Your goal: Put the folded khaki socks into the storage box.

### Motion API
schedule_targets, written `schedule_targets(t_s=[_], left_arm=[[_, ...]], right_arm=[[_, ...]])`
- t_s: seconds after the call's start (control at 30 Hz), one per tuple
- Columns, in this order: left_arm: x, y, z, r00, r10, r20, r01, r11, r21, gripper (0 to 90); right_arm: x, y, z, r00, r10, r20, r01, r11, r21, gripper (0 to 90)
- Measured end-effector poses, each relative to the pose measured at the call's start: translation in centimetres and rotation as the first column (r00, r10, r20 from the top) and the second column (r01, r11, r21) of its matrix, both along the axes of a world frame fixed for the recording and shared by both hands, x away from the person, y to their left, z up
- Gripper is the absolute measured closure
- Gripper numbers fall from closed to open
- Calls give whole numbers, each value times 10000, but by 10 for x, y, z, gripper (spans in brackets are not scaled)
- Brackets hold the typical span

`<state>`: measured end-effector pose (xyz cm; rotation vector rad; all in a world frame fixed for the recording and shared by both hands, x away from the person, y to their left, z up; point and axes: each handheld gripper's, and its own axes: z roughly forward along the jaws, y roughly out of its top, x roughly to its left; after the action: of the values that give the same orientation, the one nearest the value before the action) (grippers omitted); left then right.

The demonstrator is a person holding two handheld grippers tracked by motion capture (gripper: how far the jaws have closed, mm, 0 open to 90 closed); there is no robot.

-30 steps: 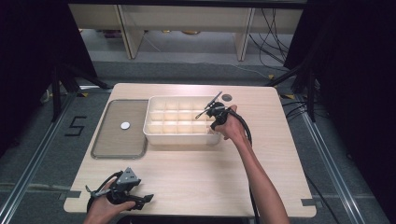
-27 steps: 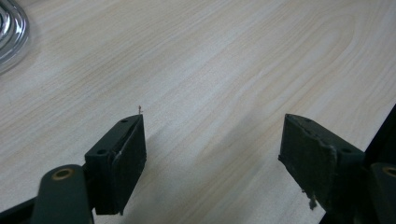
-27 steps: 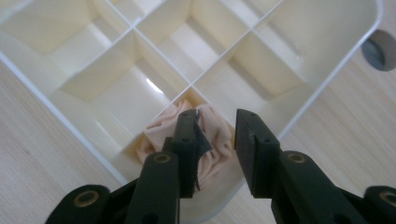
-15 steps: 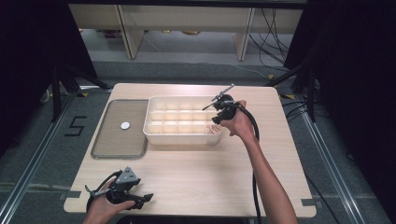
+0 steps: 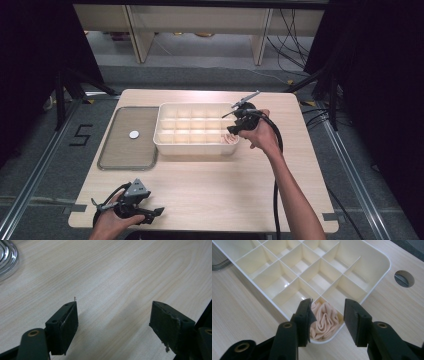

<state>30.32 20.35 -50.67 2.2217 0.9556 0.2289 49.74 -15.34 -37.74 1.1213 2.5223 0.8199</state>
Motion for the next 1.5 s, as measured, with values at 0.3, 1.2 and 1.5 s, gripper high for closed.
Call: schedule_targets(t_s=[0.3,1.2,1.5], left_arm=[[0,0,0,10000,4,18,-4,10000,-2,224],[1,2,1,10000,89,-18,-90,9999,-108,224],[1,2,0,9998,183,14,-183,9998,-95,224]], right_arm=[[-7,1,1,9997,216,63,-218,9988,428,529],[-51,-6,-13,9992,14,398,-102,9754,2203,288],[-70,-7,-19,9990,157,421,-261,9656,2589,276]])
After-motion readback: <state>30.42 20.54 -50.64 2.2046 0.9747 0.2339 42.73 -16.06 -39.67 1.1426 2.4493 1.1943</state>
